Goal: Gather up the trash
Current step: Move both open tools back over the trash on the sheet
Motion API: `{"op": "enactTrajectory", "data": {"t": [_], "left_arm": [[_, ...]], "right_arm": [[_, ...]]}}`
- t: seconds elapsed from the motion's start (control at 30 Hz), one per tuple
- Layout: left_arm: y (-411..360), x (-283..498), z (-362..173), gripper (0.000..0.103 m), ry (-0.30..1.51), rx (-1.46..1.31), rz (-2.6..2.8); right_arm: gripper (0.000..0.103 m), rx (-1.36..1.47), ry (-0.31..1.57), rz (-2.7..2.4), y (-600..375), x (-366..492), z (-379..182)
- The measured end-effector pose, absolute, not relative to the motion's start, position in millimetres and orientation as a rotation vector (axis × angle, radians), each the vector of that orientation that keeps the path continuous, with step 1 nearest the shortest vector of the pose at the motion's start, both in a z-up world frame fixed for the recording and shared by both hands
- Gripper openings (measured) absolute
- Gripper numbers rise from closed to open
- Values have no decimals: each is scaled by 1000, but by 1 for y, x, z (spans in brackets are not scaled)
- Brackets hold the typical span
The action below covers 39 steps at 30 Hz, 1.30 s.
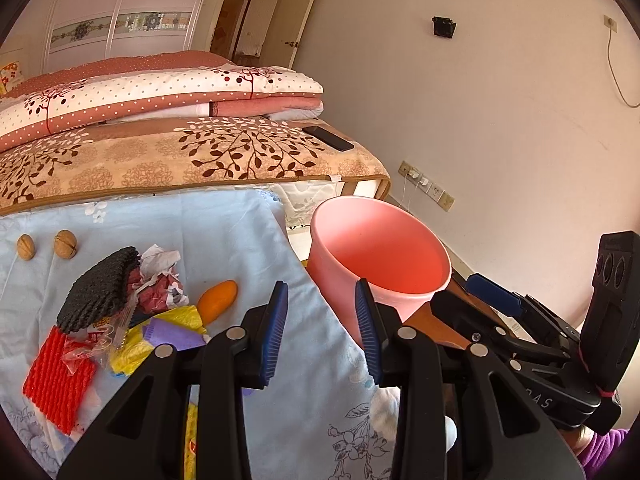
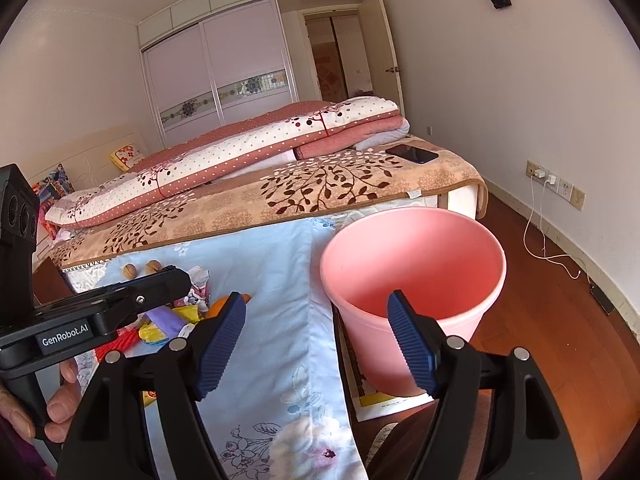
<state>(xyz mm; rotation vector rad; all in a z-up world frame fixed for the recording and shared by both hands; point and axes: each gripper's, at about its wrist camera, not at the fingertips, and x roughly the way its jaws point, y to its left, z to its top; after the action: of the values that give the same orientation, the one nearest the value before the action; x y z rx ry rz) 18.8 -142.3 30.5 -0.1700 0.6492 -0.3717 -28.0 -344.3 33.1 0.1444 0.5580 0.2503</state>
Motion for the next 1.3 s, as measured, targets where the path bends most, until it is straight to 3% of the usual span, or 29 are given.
{"op": "enactTrajectory", "data": {"t": [0.23, 0.6, 1.3], "left_arm": [[-106, -10, 27, 35, 628, -171, -258], [-37, -55, 9, 35, 622, -198, -42], [8, -64, -13, 35, 711, -330, 133]], "right_arm": [[77, 103, 509, 280, -316, -46, 40], [93, 42, 455, 351, -264, -65, 44], [92, -30, 625, 475, -223, -64, 12]]}}
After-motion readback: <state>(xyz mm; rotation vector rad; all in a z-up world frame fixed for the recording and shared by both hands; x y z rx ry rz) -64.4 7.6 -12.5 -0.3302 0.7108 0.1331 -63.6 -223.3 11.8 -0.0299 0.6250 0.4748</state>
